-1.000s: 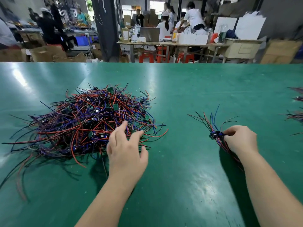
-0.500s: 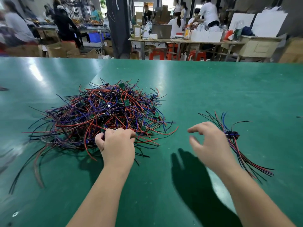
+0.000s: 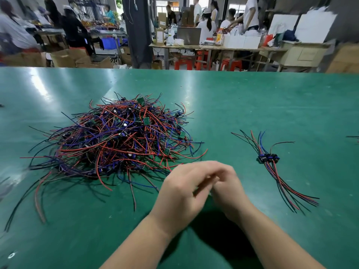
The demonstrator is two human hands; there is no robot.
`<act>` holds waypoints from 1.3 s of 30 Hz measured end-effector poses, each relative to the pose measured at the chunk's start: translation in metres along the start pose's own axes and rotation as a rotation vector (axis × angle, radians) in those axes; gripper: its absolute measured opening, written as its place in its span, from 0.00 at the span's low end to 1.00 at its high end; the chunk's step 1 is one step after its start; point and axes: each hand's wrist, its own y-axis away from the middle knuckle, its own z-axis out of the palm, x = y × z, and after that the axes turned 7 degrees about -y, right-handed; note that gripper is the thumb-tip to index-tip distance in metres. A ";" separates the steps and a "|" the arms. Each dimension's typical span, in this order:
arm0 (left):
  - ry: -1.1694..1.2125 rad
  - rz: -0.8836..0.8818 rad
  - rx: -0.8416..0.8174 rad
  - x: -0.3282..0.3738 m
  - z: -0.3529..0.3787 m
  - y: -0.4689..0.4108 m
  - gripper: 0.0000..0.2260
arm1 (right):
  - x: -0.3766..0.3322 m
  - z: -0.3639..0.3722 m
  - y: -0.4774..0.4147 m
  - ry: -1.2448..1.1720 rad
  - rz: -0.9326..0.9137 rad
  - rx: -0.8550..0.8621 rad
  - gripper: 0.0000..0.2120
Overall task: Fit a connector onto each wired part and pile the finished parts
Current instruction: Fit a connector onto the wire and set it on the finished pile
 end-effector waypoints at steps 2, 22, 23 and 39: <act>-0.037 -0.061 0.027 -0.003 -0.003 -0.003 0.19 | -0.005 -0.002 -0.002 -0.308 0.131 0.109 0.05; 1.227 -0.970 -0.355 0.011 -0.015 -0.012 0.19 | -0.036 -0.034 -0.002 -0.792 0.271 0.197 0.06; 1.261 -0.990 -0.410 0.013 -0.018 -0.013 0.19 | -0.037 -0.034 -0.001 -0.780 0.263 0.181 0.06; 0.988 -1.194 -0.413 0.012 -0.007 -0.010 0.09 | -0.015 -0.027 0.000 -0.207 0.206 0.286 0.04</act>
